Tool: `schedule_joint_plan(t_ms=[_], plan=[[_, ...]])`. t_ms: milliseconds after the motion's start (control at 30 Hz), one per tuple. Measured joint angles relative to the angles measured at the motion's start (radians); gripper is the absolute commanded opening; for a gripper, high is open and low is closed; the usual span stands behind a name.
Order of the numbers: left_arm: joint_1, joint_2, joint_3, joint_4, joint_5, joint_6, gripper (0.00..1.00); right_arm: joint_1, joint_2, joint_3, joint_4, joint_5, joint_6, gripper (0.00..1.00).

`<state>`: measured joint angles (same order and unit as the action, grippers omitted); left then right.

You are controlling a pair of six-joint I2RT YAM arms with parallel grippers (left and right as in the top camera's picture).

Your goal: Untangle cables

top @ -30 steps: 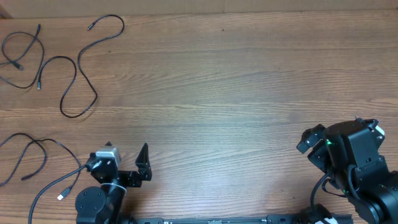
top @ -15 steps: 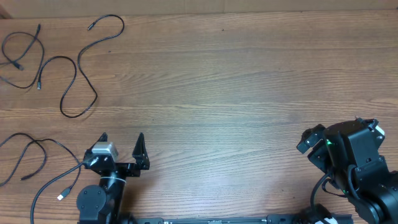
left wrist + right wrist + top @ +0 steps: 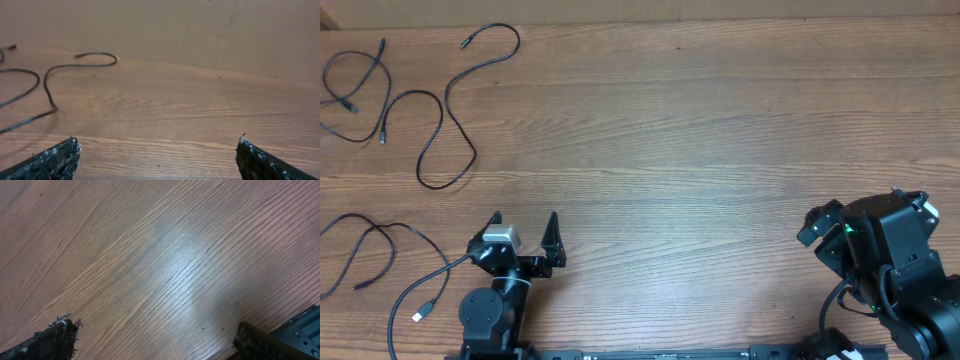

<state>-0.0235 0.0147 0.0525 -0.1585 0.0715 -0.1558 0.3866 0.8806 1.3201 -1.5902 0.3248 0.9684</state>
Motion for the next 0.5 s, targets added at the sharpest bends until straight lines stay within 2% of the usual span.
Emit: schedule_joint_plan(t_ms=[267, 500], plan=[[0.0, 0.0, -0.034, 0.081, 0.0, 0.124, 1.0, 0.0, 0.0, 0.0, 0.0, 0.0, 0.0, 1.0], [0.0, 0.0, -0.039, 0.081, -0.004, 0.15, 1.0, 0.0, 0.0, 0.0, 0.0, 0.0, 0.0, 1.0]])
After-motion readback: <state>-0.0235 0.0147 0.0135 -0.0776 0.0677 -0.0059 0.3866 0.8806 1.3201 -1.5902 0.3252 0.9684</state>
